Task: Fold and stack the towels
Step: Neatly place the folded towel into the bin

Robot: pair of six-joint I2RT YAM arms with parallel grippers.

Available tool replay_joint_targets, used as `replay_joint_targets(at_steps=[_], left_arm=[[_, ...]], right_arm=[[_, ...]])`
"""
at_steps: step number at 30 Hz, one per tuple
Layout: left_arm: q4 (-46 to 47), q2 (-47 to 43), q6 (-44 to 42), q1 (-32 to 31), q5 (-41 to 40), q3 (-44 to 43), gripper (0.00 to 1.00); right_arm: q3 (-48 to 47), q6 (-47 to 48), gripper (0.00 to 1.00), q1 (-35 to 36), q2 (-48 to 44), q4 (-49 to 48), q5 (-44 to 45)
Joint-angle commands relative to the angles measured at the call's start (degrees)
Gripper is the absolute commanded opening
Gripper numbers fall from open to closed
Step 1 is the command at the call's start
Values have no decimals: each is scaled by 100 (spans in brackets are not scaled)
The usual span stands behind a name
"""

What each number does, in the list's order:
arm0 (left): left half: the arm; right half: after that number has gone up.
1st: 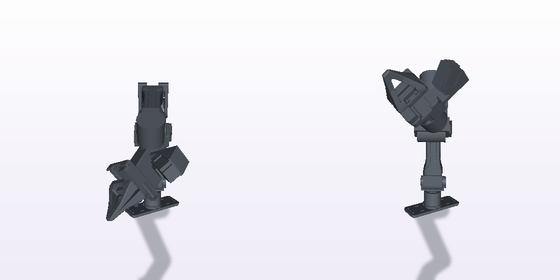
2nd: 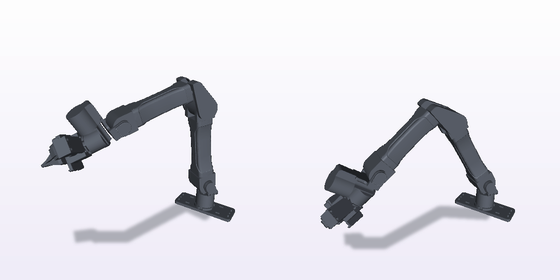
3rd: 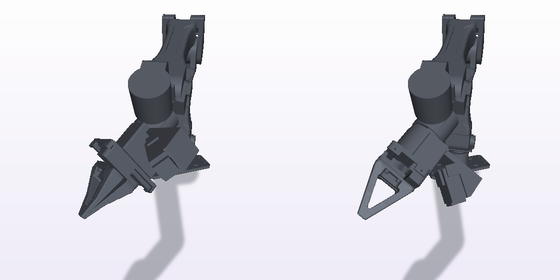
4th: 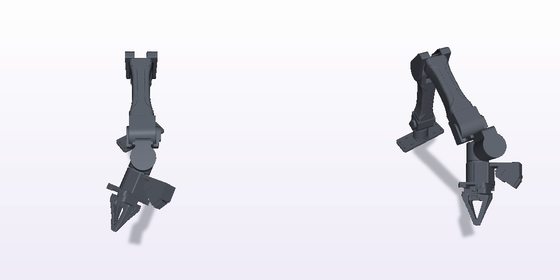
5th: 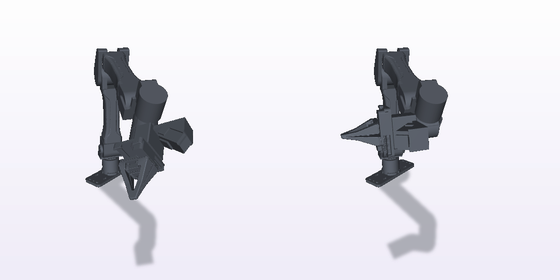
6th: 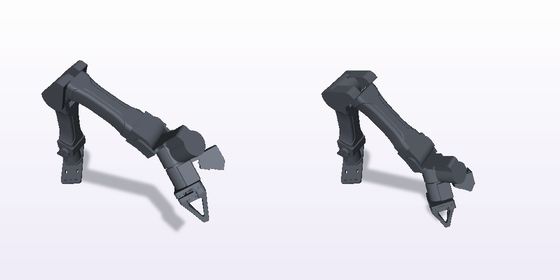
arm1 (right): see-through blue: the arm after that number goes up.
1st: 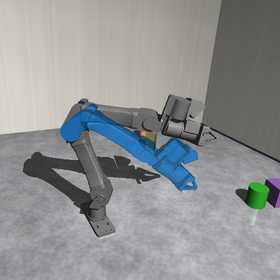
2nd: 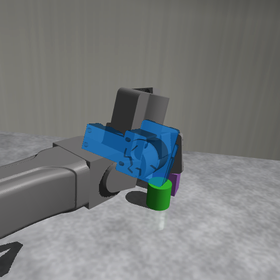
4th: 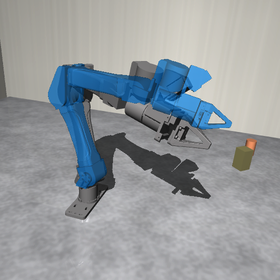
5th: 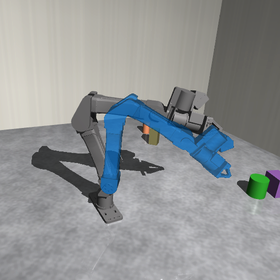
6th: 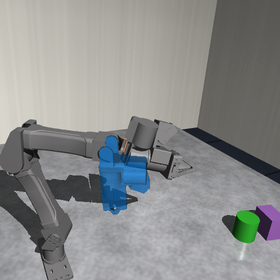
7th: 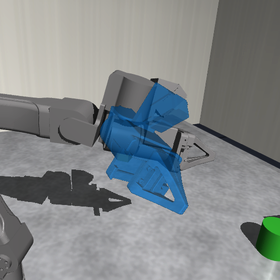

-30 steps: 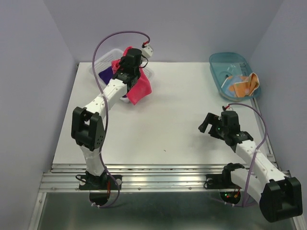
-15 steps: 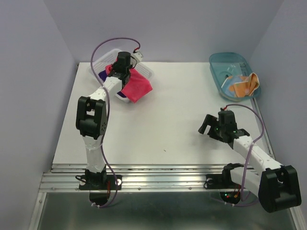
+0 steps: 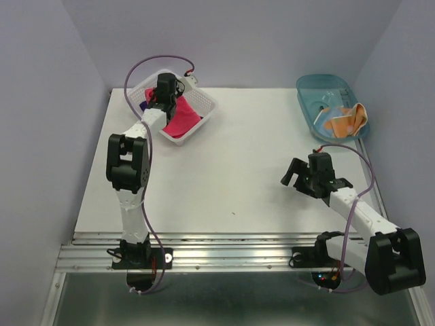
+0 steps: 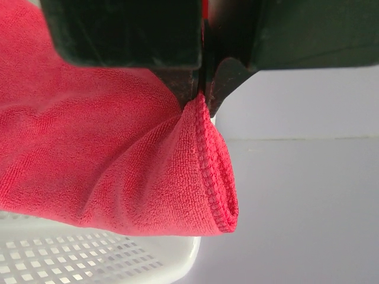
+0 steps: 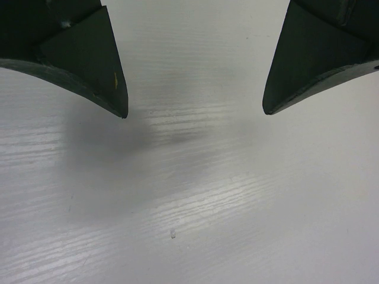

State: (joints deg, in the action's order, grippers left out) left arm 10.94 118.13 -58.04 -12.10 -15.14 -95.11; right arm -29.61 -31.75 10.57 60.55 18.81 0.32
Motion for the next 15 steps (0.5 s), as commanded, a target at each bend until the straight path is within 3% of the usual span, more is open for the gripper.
replay_joint_targets(at_steps=[1, 7, 8, 9, 10, 12, 14, 15], left_arm=[[374, 166, -322, 93, 125, -138, 0], [128, 623, -182, 146, -182, -762, 0], [58, 711, -120, 146, -200, -929, 4], [-38, 747, 11, 172, -192, -991, 12], [-74, 782, 64, 181, -200, -1070, 39], [-144, 817, 170, 190, -244, -1159, 61], [-154, 791, 258, 199, -340, -1211, 95], [-180, 756, 293, 199, -367, -1220, 97]], right_arm=[[-423, -103, 100, 24, 123, -105, 197], [-520, -112, 100, 16, 272, -114, 179], [-537, -112, 100, 24, 290, -114, 179], [-555, -112, 100, 16, 299, -105, 214], [-564, -95, 100, 24, 308, -97, 214], [-590, -104, 100, 24, 308, -62, 258], [-652, -95, 100, 15, 282, -9, 293], [-678, -95, 100, 15, 255, 9, 320]])
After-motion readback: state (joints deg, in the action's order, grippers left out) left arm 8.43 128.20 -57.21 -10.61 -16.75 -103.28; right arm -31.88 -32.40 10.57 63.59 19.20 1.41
